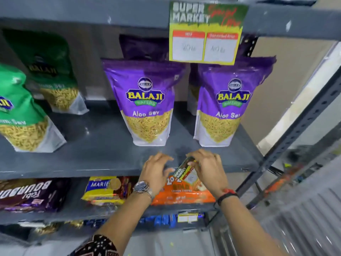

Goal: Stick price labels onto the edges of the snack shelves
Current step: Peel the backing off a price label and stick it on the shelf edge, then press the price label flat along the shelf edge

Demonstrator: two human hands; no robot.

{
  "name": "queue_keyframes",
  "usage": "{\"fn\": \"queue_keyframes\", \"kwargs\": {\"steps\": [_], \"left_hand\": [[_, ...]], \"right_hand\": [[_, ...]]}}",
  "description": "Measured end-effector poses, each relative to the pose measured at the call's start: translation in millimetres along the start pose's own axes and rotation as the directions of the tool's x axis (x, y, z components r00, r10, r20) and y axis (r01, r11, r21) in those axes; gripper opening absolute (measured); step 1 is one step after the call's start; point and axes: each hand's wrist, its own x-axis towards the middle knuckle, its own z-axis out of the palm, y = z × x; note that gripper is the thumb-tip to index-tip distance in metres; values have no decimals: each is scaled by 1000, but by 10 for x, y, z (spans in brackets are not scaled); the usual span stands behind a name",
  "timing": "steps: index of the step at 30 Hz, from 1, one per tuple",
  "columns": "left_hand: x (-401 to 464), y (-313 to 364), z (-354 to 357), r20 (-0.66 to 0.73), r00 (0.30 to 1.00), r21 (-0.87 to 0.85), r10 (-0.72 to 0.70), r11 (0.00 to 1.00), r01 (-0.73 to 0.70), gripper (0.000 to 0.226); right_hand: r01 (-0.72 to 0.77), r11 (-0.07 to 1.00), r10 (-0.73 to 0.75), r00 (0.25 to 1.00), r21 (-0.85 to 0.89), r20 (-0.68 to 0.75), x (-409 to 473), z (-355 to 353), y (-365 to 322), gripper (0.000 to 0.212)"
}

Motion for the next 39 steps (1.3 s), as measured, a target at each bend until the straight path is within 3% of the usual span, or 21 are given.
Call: {"fn": "queue_keyframes", "kwargs": {"steps": [3,7,9,11,13,15,19,24,28,39], "left_hand": [[1,-58,170,41,999,14,-7,1000,7,33],[-62,-90,288,54,999,-25,9,1000,-7,33],[-98,-98,300,57,998,-49,35,998,-33,24],[-121,-102,296,34,998,-107,46,993,-43,15],[-130,-102,299,-23,1000,-195,16,981,-21,27],[-133,-98,309,-72,997,-246,-35,969,16,25],[-116,-62,328,-106,992,-228,-70,973,44,12],[-73,-25,359,-118,991,-142,-66,989,49,3],[-10,3,379,-113,992,-87,-57,995,48,11],[132,-19,416,-33,997,7,-69,998,69,11]], "right_hand": [[17,999,-17,1000,42,-3,-1,34,22,15],[71,997,-74,995,-41,-63,-286,117,-36,13],[-12,992,34,984,126,-174,-465,120,-55,14],[-60,909,178,951,413,-253,-546,94,-24,12],[-125,769,329,918,627,-221,-546,112,40,15],[-238,670,430,896,703,-107,-524,206,121,32],[-371,700,486,874,610,-26,-474,350,187,46],[-396,717,528,845,574,-77,-329,403,178,31],[-394,754,515,852,525,-99,-288,426,209,19],[-417,757,534,838,503,-109,-208,463,239,23]]}}
